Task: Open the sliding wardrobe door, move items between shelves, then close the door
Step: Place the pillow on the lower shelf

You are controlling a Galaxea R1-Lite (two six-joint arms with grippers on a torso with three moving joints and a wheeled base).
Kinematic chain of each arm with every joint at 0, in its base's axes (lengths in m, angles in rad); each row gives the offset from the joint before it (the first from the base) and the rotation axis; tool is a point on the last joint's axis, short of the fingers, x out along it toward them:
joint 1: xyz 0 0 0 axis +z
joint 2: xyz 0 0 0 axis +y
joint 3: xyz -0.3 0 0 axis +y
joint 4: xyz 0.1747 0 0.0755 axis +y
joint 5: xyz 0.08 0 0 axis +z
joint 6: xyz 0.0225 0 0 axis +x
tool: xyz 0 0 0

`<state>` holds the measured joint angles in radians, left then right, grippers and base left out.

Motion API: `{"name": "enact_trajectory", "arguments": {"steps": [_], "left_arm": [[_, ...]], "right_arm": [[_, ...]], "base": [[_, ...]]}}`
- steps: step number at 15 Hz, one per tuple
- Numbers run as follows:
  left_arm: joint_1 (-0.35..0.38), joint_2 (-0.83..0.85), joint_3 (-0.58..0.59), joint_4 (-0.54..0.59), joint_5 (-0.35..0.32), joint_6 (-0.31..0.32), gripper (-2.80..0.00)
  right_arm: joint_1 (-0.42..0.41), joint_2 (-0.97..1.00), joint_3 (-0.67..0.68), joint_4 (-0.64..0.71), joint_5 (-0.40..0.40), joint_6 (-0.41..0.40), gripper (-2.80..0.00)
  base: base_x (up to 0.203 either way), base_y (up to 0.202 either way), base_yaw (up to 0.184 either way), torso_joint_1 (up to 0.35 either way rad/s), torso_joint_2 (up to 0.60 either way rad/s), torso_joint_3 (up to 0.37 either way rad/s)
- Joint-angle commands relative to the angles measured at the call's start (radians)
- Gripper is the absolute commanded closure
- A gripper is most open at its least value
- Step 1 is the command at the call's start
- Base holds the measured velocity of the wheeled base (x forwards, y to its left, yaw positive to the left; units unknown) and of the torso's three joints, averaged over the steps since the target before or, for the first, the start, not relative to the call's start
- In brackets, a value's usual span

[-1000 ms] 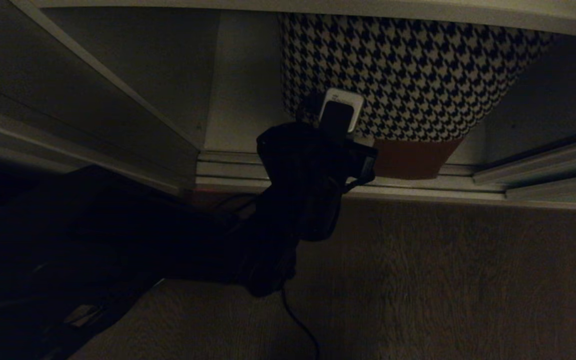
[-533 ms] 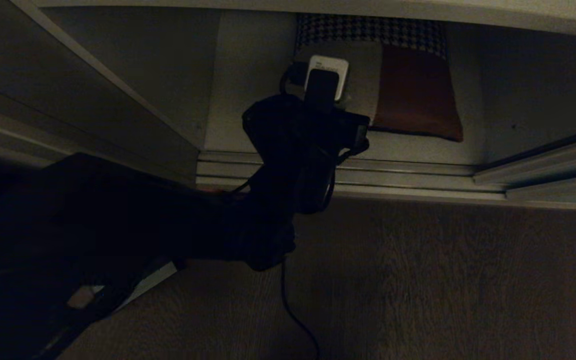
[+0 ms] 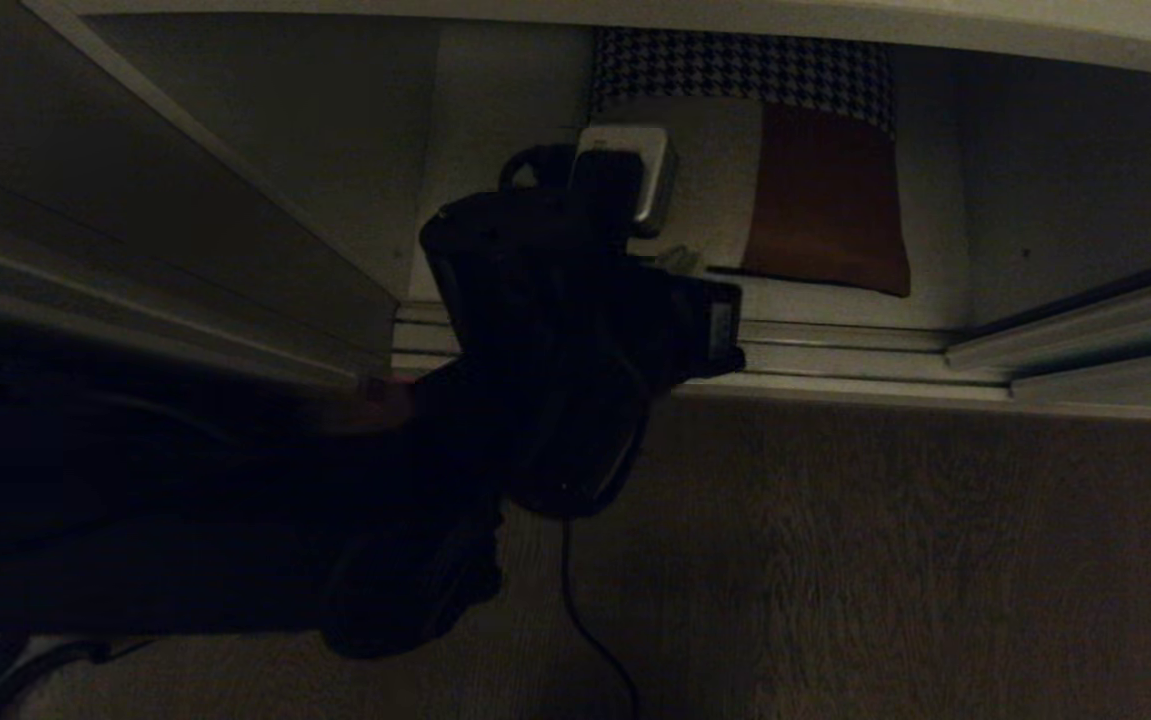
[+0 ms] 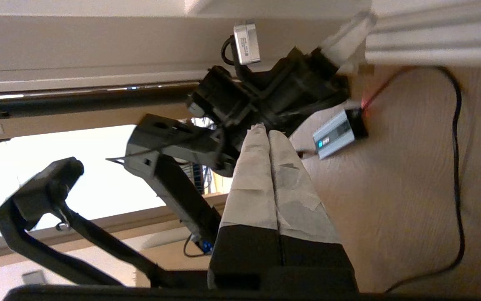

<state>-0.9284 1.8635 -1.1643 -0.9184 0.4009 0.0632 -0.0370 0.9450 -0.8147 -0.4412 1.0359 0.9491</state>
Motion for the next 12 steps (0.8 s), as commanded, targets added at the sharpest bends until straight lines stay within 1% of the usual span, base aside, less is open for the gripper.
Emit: {"name": "enact_trajectory", "arguments": {"steps": [1,2,3,4,6,7,9,11,12], "left_arm": [[-0.02,-0.088,0.101,0.029,0.007,-0.054,0.0],[-0.028,-0.12,0.162,0.044,0.015,-0.076,0.0],[-0.03,-0.164,0.195,0.057,0.024,-0.085,0.0],[-0.027,-0.204,0.216,0.072,0.03,-0.081,0.0],[-0.003,-0.302,0.239,0.143,0.035,-0.065,0.0],[0.017,-0.355,0.249,0.186,0.038,-0.054,0.0],[0.083,-0.45,0.282,0.263,0.041,-0.032,0.0],[0.126,-0.525,0.371,0.293,0.06,-0.004,0.0],[0.174,-0.556,0.41,0.296,0.078,0.02,0.0]], "right_arm": [[-0.002,-0.041,0.041,0.006,0.006,0.005,0.0],[-0.003,-0.071,0.076,0.018,0.007,0.003,0.0],[-0.003,-0.106,0.106,0.031,0.008,0.002,0.0],[-0.006,-0.132,0.124,0.05,0.007,0.001,0.0],[-0.046,-0.153,0.127,0.1,0.007,-0.023,0.0],[-0.08,-0.157,0.13,0.11,0.007,-0.046,0.0],[-0.171,-0.186,0.137,0.149,0.007,-0.104,0.0],[-0.269,-0.251,0.147,0.222,0.007,-0.166,0.0],[-0.305,-0.288,0.153,0.256,0.007,-0.189,0.0]], "base": [[0.0,0.0,0.0,0.0,0.0,0.0],[0.0,0.0,0.0,0.0,0.0,0.0],[0.0,0.0,0.0,0.0,0.0,0.0],[0.0,0.0,0.0,0.0,0.0,0.0],[0.0,0.0,0.0,0.0,0.0,0.0],[0.0,0.0,0.0,0.0,0.0,0.0],[0.0,0.0,0.0,0.0,0.0,0.0],[0.0,0.0,0.0,0.0,0.0,0.0],[0.0,0.0,0.0,0.0,0.0,0.0]]}}
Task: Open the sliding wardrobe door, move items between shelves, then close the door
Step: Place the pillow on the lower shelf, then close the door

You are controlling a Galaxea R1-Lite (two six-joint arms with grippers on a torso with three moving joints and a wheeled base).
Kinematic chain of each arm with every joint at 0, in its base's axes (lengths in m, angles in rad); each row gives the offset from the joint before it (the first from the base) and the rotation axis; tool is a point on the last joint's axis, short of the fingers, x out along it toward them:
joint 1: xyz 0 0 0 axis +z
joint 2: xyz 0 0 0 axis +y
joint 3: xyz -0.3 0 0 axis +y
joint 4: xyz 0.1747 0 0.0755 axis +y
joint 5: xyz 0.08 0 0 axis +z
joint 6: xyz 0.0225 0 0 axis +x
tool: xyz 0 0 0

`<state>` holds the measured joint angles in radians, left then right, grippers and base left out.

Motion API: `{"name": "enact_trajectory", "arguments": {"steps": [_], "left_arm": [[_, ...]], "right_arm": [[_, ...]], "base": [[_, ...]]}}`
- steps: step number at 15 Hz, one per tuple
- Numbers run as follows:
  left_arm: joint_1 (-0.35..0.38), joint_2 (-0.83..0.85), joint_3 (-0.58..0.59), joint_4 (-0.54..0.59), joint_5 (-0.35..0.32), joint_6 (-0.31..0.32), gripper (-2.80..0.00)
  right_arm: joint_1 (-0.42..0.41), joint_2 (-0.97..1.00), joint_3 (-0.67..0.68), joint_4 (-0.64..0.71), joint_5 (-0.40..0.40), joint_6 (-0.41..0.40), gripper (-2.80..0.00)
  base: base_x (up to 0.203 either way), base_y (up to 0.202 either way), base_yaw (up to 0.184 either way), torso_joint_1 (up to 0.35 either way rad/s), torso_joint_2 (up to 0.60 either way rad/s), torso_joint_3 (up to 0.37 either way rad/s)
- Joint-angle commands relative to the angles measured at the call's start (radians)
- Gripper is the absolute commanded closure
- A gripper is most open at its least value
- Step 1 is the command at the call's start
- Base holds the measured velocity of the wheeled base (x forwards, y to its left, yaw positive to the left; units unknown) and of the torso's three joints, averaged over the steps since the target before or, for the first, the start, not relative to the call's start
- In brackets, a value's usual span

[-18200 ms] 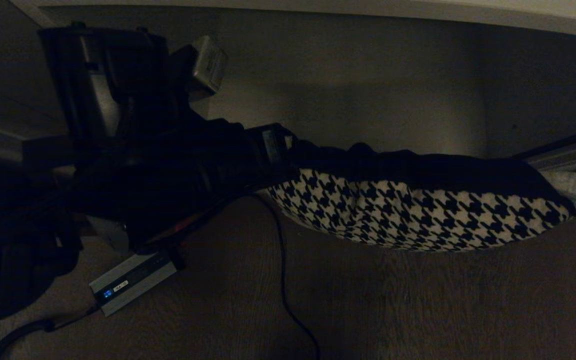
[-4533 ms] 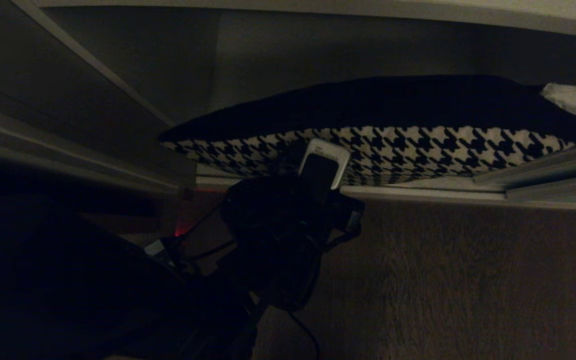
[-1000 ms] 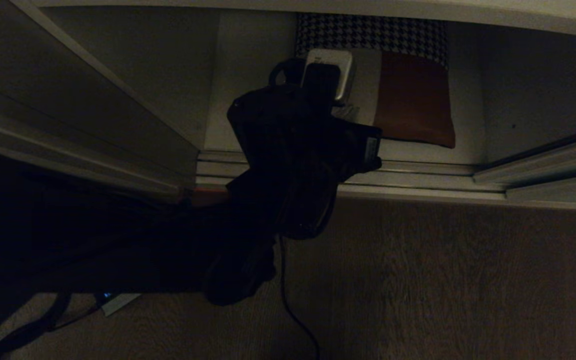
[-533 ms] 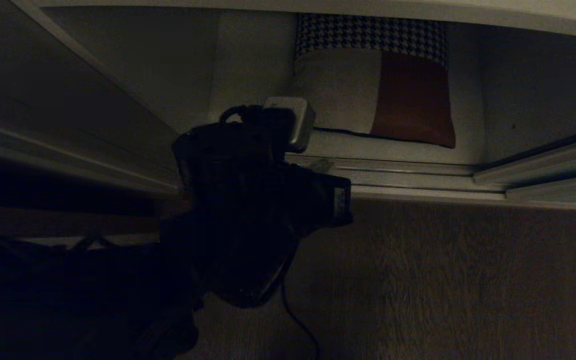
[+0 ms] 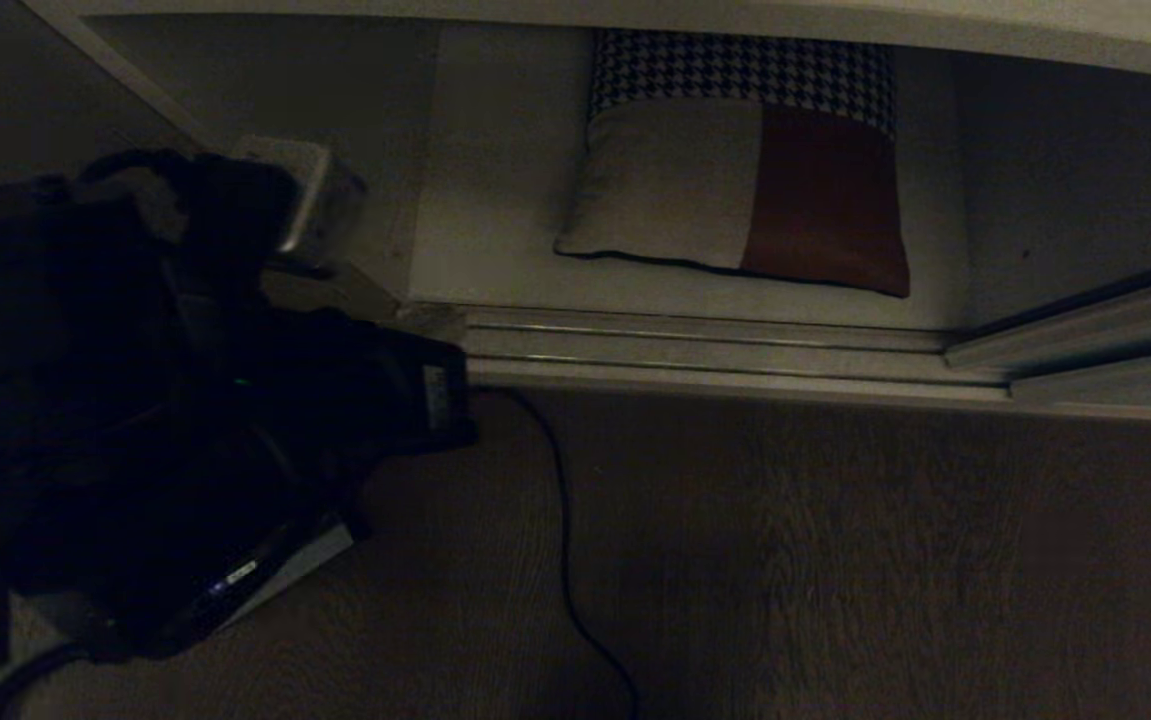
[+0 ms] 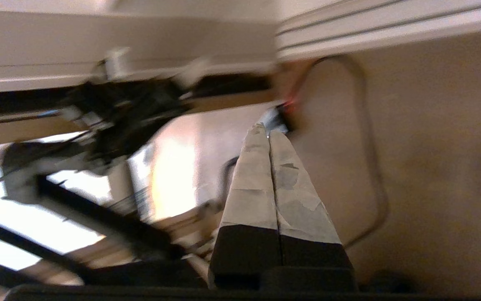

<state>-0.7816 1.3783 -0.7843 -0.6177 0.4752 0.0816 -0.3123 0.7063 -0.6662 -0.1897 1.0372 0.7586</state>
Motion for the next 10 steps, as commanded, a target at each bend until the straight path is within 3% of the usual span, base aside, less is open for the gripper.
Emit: {"name": "enact_trajectory", "arguments": {"steps": [1,5,10], "left_arm": [[0.073,-0.109,0.062,-0.003,0.018,0.027,0.0],[0.258,-0.292,0.213,0.009,0.039,0.059,0.0],[0.429,-0.503,0.348,0.13,0.08,0.054,0.0]], "right_arm": [[-0.06,-0.079,0.007,0.028,0.005,-0.009,0.0],[-0.199,-0.197,0.034,0.072,0.001,-0.015,0.0],[-0.214,-0.234,0.05,0.076,0.001,-0.008,0.0]], "base": [[0.0,0.0,0.0,0.0,0.0,0.0],[0.0,0.0,0.0,0.0,0.0,0.0],[0.0,0.0,0.0,0.0,0.0,0.0]]}}
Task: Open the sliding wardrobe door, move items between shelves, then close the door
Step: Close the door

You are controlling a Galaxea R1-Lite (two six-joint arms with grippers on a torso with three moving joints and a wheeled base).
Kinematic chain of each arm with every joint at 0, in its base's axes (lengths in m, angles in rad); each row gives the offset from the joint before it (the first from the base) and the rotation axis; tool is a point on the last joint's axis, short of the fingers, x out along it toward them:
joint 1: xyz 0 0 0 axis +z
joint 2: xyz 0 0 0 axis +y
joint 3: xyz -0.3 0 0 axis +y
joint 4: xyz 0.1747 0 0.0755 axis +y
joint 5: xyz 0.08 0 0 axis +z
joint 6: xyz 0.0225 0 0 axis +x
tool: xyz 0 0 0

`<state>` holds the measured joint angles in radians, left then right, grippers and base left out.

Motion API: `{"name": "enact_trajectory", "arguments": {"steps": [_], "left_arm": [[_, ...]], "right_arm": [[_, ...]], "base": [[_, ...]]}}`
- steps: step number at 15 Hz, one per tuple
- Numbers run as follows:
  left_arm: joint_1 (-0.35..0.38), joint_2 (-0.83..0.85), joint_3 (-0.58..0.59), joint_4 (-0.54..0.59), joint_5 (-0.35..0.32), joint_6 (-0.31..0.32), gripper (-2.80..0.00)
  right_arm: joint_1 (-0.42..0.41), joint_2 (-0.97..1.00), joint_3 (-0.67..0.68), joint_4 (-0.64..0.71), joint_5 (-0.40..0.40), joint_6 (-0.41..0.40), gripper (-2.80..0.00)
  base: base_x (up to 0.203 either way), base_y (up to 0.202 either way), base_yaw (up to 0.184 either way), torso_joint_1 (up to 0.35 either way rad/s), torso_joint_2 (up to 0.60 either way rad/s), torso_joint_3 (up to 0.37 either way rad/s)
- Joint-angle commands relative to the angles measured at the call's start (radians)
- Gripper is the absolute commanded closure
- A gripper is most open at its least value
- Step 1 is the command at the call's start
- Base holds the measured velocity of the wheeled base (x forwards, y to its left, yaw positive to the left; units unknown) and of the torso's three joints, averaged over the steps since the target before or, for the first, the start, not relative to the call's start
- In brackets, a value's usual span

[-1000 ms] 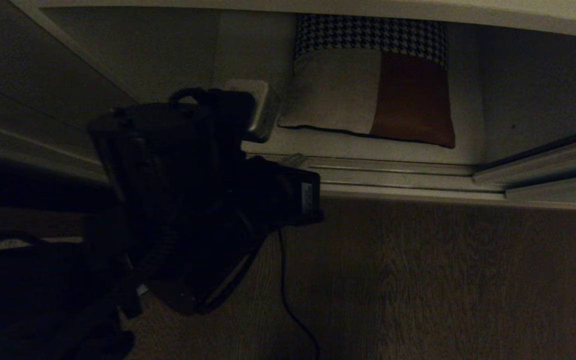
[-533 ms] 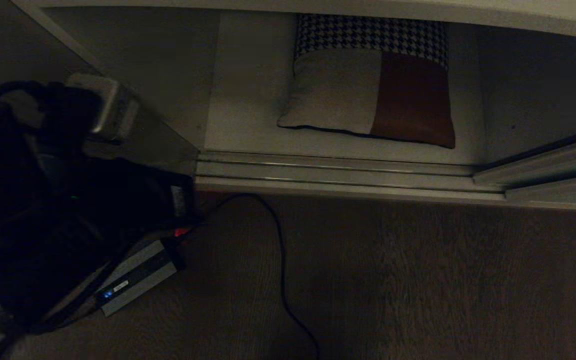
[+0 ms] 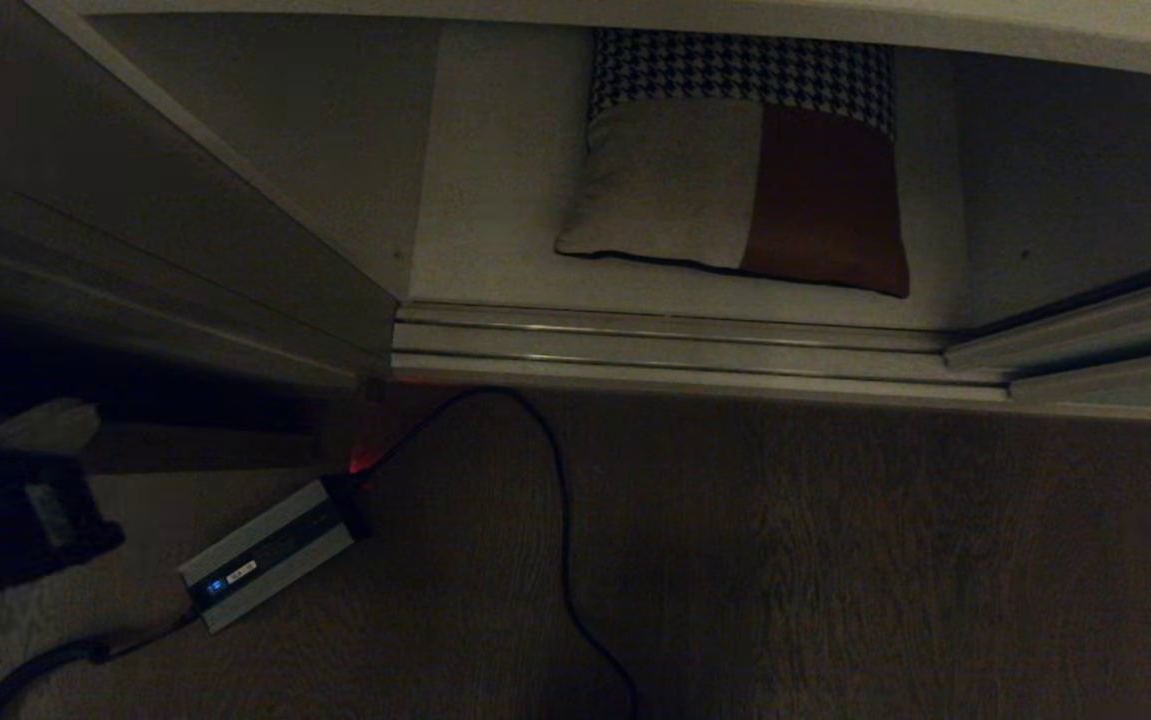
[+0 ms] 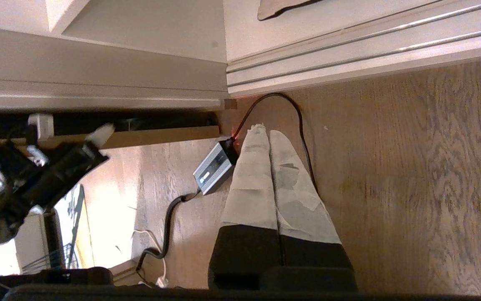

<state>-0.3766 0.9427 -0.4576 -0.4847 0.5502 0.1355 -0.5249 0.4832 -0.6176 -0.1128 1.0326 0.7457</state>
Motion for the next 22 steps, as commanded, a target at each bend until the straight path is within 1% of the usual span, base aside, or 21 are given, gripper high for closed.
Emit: {"name": "enact_trajectory", "arguments": {"steps": [1,3,5,6,8,10,11,12,13,14,15,16,17,18,21,22], "left_arm": [[0.043,-0.1,0.04,0.003,0.005,0.0,0.0],[0.128,-0.201,0.136,0.006,0.0,0.0,0.0],[0.215,-0.31,0.196,0.012,-0.007,0.0,0.0],[0.234,-0.369,0.218,0.018,-0.014,0.001,0.0],[0.263,-0.487,0.239,0.068,-0.027,0.003,0.0],[0.331,-0.587,0.262,0.118,-0.041,0.007,0.0],[0.353,-0.638,0.29,0.139,-0.06,0.01,0.0],[0.367,-0.692,0.327,0.169,-0.089,0.016,0.0],[0.372,-0.747,0.373,0.21,-0.139,0.021,0.0],[0.374,-0.799,0.403,0.257,-0.202,0.022,0.0],[0.375,-0.854,0.42,0.333,-0.28,0.023,0.0],[0.376,-0.903,0.417,0.441,-0.361,0.023,0.0],[0.376,-0.935,0.407,0.523,-0.446,0.025,0.0],[0.376,-0.942,0.395,0.568,-0.494,0.026,0.0],[0.375,-0.944,0.394,0.564,-0.489,0.024,0.0],[0.375,-0.943,0.404,0.523,-0.488,0.03,0.0]], "right_arm": [[-0.001,-0.016,0.016,-0.002,0.006,0.005,0.0],[-0.001,-0.022,0.025,-0.002,0.004,0.009,0.0],[0.0,-0.044,0.022,-0.001,0.004,0.011,0.0],[0.002,-0.057,0.023,0.001,0.009,0.012,0.0],[0.003,-0.089,0.02,0.001,0.019,0.013,0.0],[0.003,-0.123,0.022,-0.001,0.04,0.058,0.0],[0.003,-0.136,0.032,-0.001,0.041,0.08,0.0],[0.003,-0.134,0.033,-0.001,0.041,0.084,0.0],[0.003,-0.134,0.032,-0.001,0.043,0.084,0.0],[0.003,-0.134,0.032,-0.001,0.044,0.084,0.0],[0.002,-0.125,0.029,-0.002,0.044,0.084,0.0],[0.003,-0.122,0.027,-0.002,0.044,0.084,0.0],[0.003,-0.127,0.03,-0.002,0.045,0.084,0.0],[0.003,-0.134,0.032,-0.001,0.046,0.084,0.0],[0.003,-0.141,0.038,0.001,0.046,0.084,0.0],[0.002,-0.141,0.048,-0.002,0.046,0.084,0.0]], "base": [[0.0,0.0,0.0,0.0,0.0,0.0],[0.0,0.0,0.0,0.0,0.0,0.0],[0.0,0.0,0.0,0.0,0.0,0.0],[0.0,0.0,0.0,0.0,0.0,0.0],[0.0,0.0,0.0,0.0,0.0,0.0],[0.0,0.0,0.0,0.0,0.0,0.0],[0.0,0.0,0.0,0.0,0.0,0.0],[0.0,0.0,0.0,0.0,0.0,0.0],[0.0,0.0,0.0,0.0,0.0,0.0],[0.0,0.0,0.0,0.0,0.0,0.0],[0.0,0.0,0.0,0.0,0.0,0.0],[0.0,0.0,0.0,0.0,0.0,0.0],[0.0,0.0,0.0,0.0,0.0,0.0],[0.0,0.0,0.0,0.0,0.0,0.0],[0.0,0.0,0.0,0.0,0.0,0.0],[0.0,0.0,0.0,0.0,0.0,0.0]]}}
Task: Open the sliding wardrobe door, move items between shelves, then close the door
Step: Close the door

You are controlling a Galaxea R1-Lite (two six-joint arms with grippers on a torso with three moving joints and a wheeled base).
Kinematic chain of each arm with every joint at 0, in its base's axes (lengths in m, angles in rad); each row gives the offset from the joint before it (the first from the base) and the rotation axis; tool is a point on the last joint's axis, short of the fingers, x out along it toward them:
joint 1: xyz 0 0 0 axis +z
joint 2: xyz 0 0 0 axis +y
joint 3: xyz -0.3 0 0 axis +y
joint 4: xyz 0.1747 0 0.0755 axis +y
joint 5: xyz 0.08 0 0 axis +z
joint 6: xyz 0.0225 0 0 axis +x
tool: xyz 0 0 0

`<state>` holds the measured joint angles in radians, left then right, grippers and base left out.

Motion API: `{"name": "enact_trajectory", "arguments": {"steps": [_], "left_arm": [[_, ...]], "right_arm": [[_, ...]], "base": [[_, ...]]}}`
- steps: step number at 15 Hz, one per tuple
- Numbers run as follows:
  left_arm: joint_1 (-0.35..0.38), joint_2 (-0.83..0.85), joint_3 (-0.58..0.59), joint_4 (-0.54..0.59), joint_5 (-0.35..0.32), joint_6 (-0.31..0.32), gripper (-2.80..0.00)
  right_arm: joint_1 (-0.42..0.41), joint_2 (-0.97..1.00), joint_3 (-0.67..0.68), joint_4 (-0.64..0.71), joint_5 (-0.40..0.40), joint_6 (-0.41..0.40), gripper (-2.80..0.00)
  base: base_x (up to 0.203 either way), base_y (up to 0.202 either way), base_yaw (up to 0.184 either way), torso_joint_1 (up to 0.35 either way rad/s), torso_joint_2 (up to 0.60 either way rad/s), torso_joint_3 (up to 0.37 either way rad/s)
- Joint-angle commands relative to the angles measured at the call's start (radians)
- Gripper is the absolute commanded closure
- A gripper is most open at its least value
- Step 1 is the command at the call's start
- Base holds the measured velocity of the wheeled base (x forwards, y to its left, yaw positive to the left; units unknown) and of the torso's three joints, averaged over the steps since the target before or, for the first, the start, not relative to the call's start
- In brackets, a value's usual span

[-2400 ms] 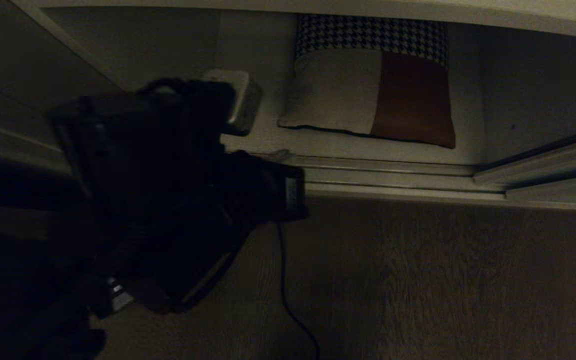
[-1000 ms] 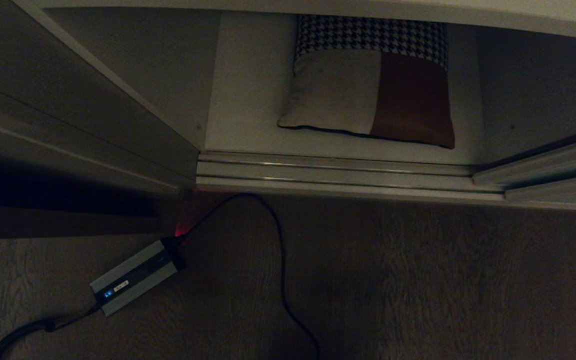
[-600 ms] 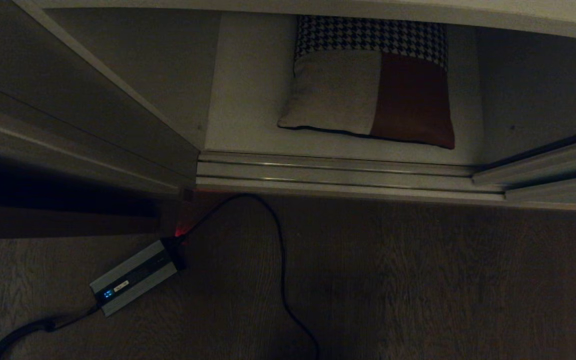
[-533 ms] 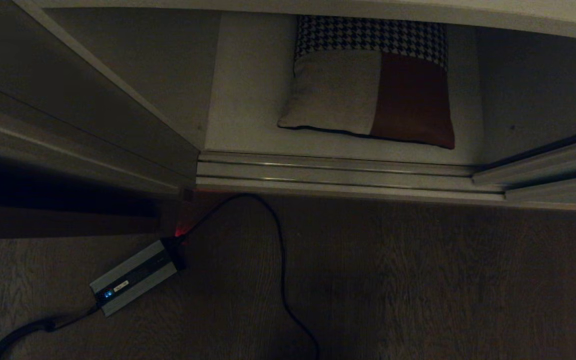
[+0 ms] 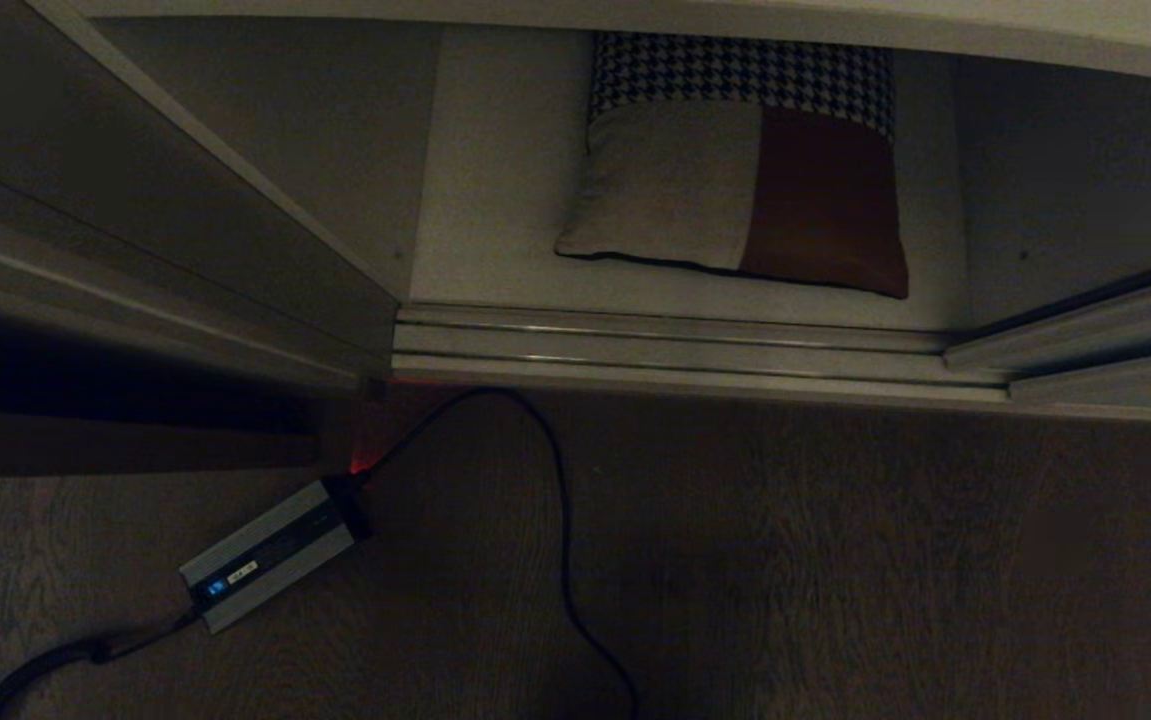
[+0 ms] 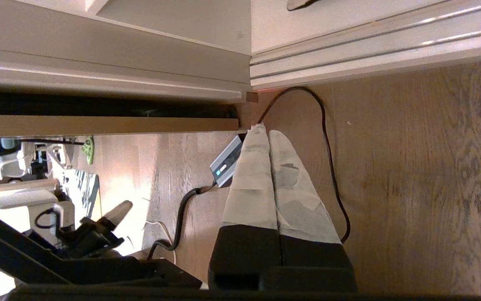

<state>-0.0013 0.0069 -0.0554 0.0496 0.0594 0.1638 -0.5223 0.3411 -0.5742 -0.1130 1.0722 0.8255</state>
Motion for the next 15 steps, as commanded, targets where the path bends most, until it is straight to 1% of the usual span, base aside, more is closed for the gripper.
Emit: {"name": "enact_trajectory", "arguments": {"steps": [1,2,3,4,5,6,11,12,13,14,15], "left_arm": [[0.0,-0.008,0.033,-0.08,-0.015,-0.001,0.0],[0.0,-0.008,0.055,-0.126,-0.066,-0.017,0.0],[0.0,-0.008,0.052,-0.091,-0.077,-0.045,0.0],[0.0,-0.008,0.044,-0.009,-0.081,-0.071,0.0],[0.0,-0.008,0.044,0.004,-0.082,-0.093,0.0],[-0.001,-0.008,0.049,-0.045,-0.081,-0.109,0.0],[0.0,-0.008,0.054,-0.056,-0.081,-0.115,0.0],[0.0,-0.008,0.054,-0.056,-0.081,-0.115,0.0],[-0.002,-0.008,0.054,-0.056,-0.081,-0.115,0.0],[-0.002,-0.008,0.054,-0.056,-0.081,-0.115,0.0],[0.0,-0.008,0.054,-0.056,-0.081,-0.115,0.0]], "right_arm": [[0.001,-0.004,0.01,-0.002,0.006,0.004,0.0],[-0.001,-0.011,0.01,-0.001,0.005,0.004,0.0],[-0.002,-0.009,0.01,-0.002,0.006,0.004,0.0],[0.002,-0.007,0.01,-0.002,0.005,0.004,0.0],[-0.001,-0.01,0.011,-0.002,0.006,0.004,0.0],[0.0,-0.011,0.014,-0.001,0.006,0.004,0.0],[0.007,-0.039,0.049,-0.01,0.003,-0.001,0.0],[0.052,-0.034,0.047,-0.01,-0.002,-0.006,0.0],[0.123,-0.029,0.044,-0.01,-0.035,-0.014,0.0],[0.174,-0.027,0.043,-0.008,-0.146,-0.034,0.0],[0.226,-0.026,0.049,-0.003,-0.243,-0.087,0.0]], "base": [[0.0,0.0,0.0,0.0,0.0,0.0],[0.0,0.0,0.0,0.0,0.0,0.0],[0.0,0.0,0.0,0.0,0.0,0.0],[0.0,0.0,0.0,0.0,0.0,0.0],[0.0,0.0,0.0,0.0,0.0,0.0],[0.0,0.0,0.0,0.0,0.0,0.0],[0.0,0.0,0.0,0.0,0.0,0.0],[0.0,0.0,0.0,0.0,0.0,0.0],[0.0,0.0,0.0,0.0,0.0,0.0],[0.0,0.0,0.0,0.0,0.0,0.0],[0.0,0.0,0.0,0.0,0.0,0.0]]}}
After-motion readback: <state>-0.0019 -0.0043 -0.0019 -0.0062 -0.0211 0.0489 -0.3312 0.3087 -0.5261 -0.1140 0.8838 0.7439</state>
